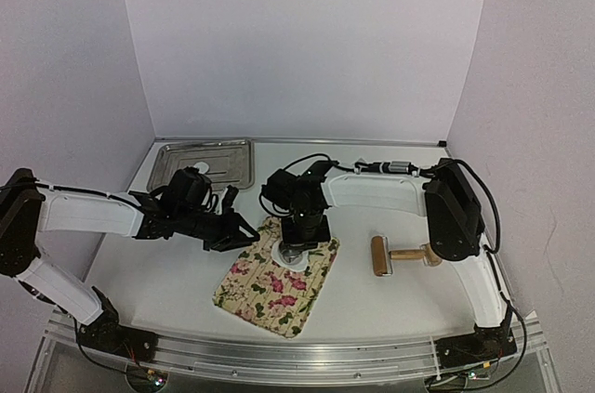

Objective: Roll out the dumpling wrappers from the dough

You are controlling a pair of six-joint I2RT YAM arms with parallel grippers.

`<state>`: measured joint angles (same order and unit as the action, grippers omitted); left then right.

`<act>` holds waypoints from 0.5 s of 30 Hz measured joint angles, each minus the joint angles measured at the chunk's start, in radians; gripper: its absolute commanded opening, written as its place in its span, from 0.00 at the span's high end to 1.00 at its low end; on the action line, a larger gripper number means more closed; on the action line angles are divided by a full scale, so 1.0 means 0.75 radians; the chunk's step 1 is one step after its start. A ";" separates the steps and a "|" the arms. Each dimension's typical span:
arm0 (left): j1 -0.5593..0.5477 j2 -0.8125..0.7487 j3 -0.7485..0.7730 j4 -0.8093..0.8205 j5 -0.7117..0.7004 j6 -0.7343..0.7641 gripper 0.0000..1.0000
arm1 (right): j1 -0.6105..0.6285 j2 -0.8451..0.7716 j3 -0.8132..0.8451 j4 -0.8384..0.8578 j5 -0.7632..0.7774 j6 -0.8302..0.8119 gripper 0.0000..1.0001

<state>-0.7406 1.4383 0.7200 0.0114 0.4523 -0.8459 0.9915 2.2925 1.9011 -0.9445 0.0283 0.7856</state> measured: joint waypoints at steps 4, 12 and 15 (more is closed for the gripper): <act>0.000 0.020 0.001 0.012 0.005 0.000 0.62 | -0.005 0.020 0.018 -0.002 -0.004 0.000 1.00; -0.004 0.159 0.081 0.091 0.042 -0.001 0.64 | -0.008 0.040 0.047 -0.028 -0.023 0.000 1.00; -0.009 0.219 0.104 0.126 0.060 -0.001 0.66 | -0.010 0.042 0.048 -0.030 -0.024 0.000 1.00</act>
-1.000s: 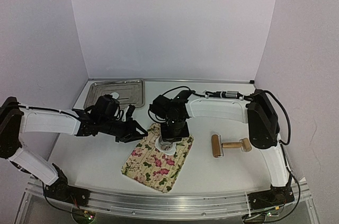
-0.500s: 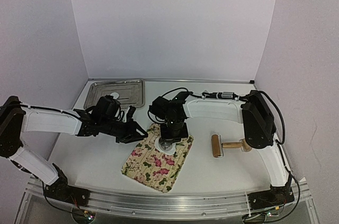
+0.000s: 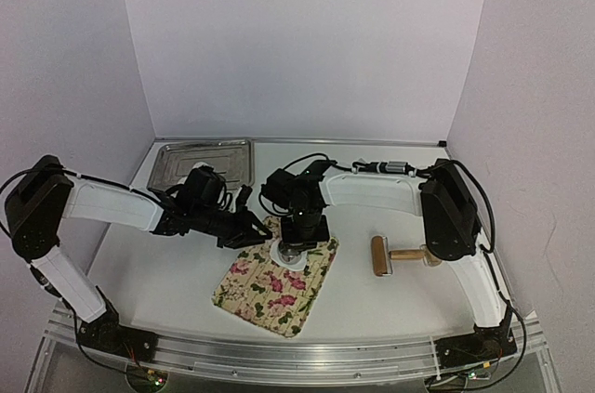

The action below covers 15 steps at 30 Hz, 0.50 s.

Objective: Roll out the dumpling wrappers from the dough

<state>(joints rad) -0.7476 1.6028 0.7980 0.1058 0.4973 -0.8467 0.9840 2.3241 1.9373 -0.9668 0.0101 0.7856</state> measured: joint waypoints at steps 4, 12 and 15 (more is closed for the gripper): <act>-0.007 0.070 0.010 0.034 0.013 -0.001 0.69 | -0.003 0.001 0.000 0.000 0.000 0.000 1.00; -0.011 0.156 0.058 0.067 0.034 -0.020 0.70 | -0.003 0.010 0.014 -0.011 -0.001 -0.002 1.00; -0.014 0.177 0.078 0.080 0.037 -0.022 0.71 | -0.003 0.014 0.020 -0.017 -0.005 -0.004 1.00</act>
<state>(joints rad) -0.7584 1.7358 0.8568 0.1659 0.5253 -0.8630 0.9821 2.3347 1.9525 -0.9793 0.0067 0.7830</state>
